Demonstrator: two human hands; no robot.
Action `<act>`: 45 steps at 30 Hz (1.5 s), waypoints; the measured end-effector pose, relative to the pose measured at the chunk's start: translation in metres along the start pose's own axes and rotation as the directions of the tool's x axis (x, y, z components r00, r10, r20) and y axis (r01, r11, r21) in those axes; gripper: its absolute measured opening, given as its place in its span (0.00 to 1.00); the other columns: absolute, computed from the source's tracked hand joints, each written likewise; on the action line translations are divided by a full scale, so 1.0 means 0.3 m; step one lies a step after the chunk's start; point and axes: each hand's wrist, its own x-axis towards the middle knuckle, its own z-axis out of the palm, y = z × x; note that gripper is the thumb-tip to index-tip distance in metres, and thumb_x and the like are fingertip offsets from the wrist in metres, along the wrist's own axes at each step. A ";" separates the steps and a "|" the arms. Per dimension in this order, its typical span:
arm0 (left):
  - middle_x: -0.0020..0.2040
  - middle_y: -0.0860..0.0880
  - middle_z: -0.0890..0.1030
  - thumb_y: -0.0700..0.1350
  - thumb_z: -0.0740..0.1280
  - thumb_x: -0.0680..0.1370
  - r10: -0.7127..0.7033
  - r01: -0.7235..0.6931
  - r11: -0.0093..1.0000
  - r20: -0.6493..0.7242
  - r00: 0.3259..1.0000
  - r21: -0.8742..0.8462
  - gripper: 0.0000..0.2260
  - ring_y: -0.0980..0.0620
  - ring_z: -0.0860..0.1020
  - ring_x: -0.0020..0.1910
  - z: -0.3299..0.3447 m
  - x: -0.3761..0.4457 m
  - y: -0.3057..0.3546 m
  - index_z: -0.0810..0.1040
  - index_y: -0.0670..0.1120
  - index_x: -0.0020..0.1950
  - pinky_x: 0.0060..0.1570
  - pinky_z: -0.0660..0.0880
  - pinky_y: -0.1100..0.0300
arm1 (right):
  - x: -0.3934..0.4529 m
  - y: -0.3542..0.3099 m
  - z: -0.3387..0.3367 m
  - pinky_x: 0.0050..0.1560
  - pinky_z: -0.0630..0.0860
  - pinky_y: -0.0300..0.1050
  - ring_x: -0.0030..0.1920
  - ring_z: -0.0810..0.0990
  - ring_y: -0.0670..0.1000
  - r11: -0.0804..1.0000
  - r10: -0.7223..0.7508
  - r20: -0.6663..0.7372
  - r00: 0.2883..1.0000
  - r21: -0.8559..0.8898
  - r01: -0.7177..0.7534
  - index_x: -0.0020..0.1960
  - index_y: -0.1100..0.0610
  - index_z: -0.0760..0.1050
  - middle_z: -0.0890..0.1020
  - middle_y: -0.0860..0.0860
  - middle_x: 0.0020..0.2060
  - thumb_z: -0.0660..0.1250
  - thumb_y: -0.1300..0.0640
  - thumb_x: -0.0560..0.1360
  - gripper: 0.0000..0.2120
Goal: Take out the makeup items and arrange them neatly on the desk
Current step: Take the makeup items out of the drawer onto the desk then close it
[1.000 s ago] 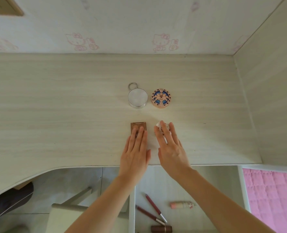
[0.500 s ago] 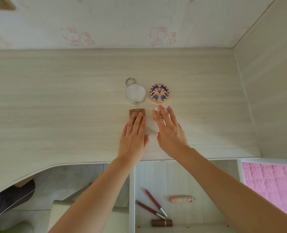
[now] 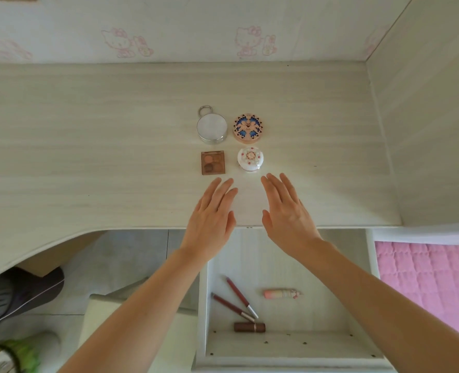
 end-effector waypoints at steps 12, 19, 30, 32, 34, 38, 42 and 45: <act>0.60 0.45 0.79 0.36 0.69 0.73 0.035 -0.040 0.998 0.100 0.994 0.053 0.17 0.43 0.75 0.64 0.168 -0.374 0.205 0.77 0.40 0.62 0.61 0.74 0.50 | -0.421 0.120 0.068 0.71 0.65 0.50 0.73 0.62 0.57 0.996 -0.089 0.066 0.994 0.015 0.088 0.74 0.63 0.61 0.68 0.56 0.69 0.61 0.64 0.76 0.27; 0.58 0.50 0.77 0.40 0.64 0.76 -0.018 -0.034 0.994 0.449 0.893 0.108 0.11 0.49 0.71 0.62 0.346 -0.523 0.208 0.78 0.45 0.57 0.57 0.72 0.57 | -0.578 0.239 0.247 0.71 0.63 0.46 0.73 0.60 0.53 0.995 -0.064 0.286 0.956 -0.061 0.085 0.76 0.59 0.57 0.67 0.53 0.70 0.57 0.61 0.78 0.26; 0.62 0.45 0.72 0.35 0.63 0.75 0.009 -0.194 0.952 0.609 0.793 0.238 0.17 0.44 0.68 0.64 0.557 -0.497 0.140 0.73 0.45 0.62 0.62 0.67 0.51 | -0.535 0.301 0.567 0.64 0.69 0.48 0.68 0.66 0.55 0.996 -0.020 0.464 0.886 -0.067 0.058 0.73 0.57 0.60 0.68 0.53 0.68 0.59 0.61 0.78 0.25; 0.61 0.45 0.72 0.36 0.63 0.75 0.019 -0.237 0.933 0.620 0.784 0.272 0.15 0.43 0.68 0.62 0.576 -0.493 0.132 0.73 0.44 0.61 0.63 0.65 0.51 | -0.530 0.297 0.598 0.62 0.71 0.49 0.65 0.68 0.56 0.994 -0.004 0.469 0.883 -0.093 0.054 0.72 0.57 0.62 0.69 0.53 0.66 0.60 0.61 0.77 0.23; 0.59 0.45 0.72 0.37 0.63 0.75 0.020 -0.256 0.923 0.626 0.779 0.288 0.14 0.43 0.68 0.61 0.587 -0.487 0.126 0.72 0.44 0.61 0.60 0.65 0.52 | -0.527 0.295 0.622 0.59 0.71 0.49 0.62 0.69 0.56 0.989 0.016 0.460 0.888 -0.135 0.053 0.69 0.57 0.65 0.70 0.53 0.64 0.61 0.61 0.77 0.21; 0.59 0.45 0.72 0.35 0.61 0.75 0.032 -0.265 0.926 0.645 0.763 0.268 0.15 0.43 0.67 0.61 0.593 -0.477 0.114 0.71 0.44 0.61 0.57 0.65 0.52 | -0.520 0.292 0.649 0.53 0.72 0.49 0.56 0.72 0.58 0.989 0.037 0.407 0.913 -0.146 0.026 0.63 0.60 0.70 0.73 0.56 0.58 0.64 0.66 0.72 0.20; 0.59 0.45 0.72 0.36 0.59 0.77 0.017 -0.241 0.935 0.647 0.762 0.259 0.13 0.44 0.68 0.60 0.577 -0.463 0.092 0.71 0.44 0.60 0.56 0.67 0.53 | -0.511 0.287 0.662 0.48 0.73 0.50 0.51 0.74 0.59 0.993 0.044 0.396 0.917 -0.120 0.004 0.59 0.62 0.73 0.75 0.58 0.53 0.63 0.70 0.70 0.18; 0.56 0.46 0.70 0.36 0.61 0.77 -0.023 -0.138 0.969 0.632 0.775 0.204 0.12 0.47 0.72 0.52 0.555 -0.448 0.077 0.69 0.45 0.59 0.44 0.72 0.55 | -0.507 0.285 0.663 0.51 0.72 0.48 0.53 0.71 0.57 0.996 0.073 0.412 0.908 -0.078 -0.045 0.60 0.60 0.69 0.73 0.57 0.54 0.61 0.67 0.71 0.17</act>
